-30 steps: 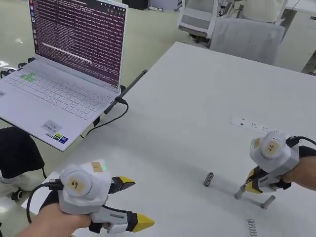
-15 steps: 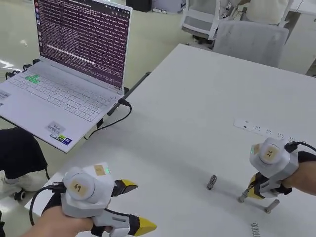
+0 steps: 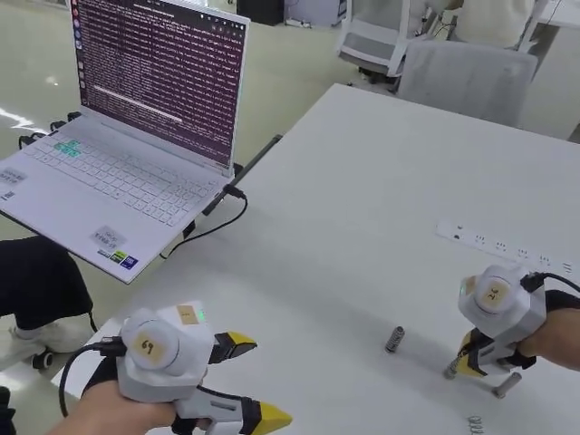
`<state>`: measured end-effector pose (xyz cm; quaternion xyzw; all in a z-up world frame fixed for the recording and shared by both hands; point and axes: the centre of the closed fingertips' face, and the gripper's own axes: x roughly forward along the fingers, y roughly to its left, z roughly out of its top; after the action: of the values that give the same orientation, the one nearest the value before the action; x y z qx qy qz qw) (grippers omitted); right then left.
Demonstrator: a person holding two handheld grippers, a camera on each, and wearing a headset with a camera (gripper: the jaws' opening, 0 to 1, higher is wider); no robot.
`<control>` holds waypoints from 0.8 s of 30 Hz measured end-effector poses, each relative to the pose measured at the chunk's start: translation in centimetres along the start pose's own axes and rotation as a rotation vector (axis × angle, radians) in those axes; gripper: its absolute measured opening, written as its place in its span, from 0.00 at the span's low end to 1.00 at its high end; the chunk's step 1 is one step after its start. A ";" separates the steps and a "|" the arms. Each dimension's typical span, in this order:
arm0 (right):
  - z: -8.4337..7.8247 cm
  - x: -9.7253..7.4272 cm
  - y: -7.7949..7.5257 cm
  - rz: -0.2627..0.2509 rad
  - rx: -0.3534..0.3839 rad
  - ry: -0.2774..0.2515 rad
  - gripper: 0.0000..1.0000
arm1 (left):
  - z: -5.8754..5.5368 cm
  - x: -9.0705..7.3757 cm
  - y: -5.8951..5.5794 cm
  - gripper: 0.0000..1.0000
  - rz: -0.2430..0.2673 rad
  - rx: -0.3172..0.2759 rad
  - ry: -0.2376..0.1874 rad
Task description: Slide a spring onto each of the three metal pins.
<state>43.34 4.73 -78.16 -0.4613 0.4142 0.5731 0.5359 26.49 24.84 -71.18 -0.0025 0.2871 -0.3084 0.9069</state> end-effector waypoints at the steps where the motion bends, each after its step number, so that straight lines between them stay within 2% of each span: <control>1: -0.1 0.2 0.0 0.003 0.001 0.003 0.09 | 0.0 0.0 0.0 0.60 -0.001 -0.001 0.000; 15: -0.3 0.8 0.2 -0.001 0.001 0.011 0.09 | 0.0 -0.1 0.1 0.60 0.003 -0.003 -0.001; 24: -0.3 0.4 -0.1 -0.003 0.012 0.006 0.12 | 0.2 -0.1 0.2 0.60 0.003 0.000 -0.004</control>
<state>43.45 4.57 -78.64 -0.4604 0.4184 0.5686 0.5382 26.65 25.03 -70.99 -0.0029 0.2853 -0.3069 0.9080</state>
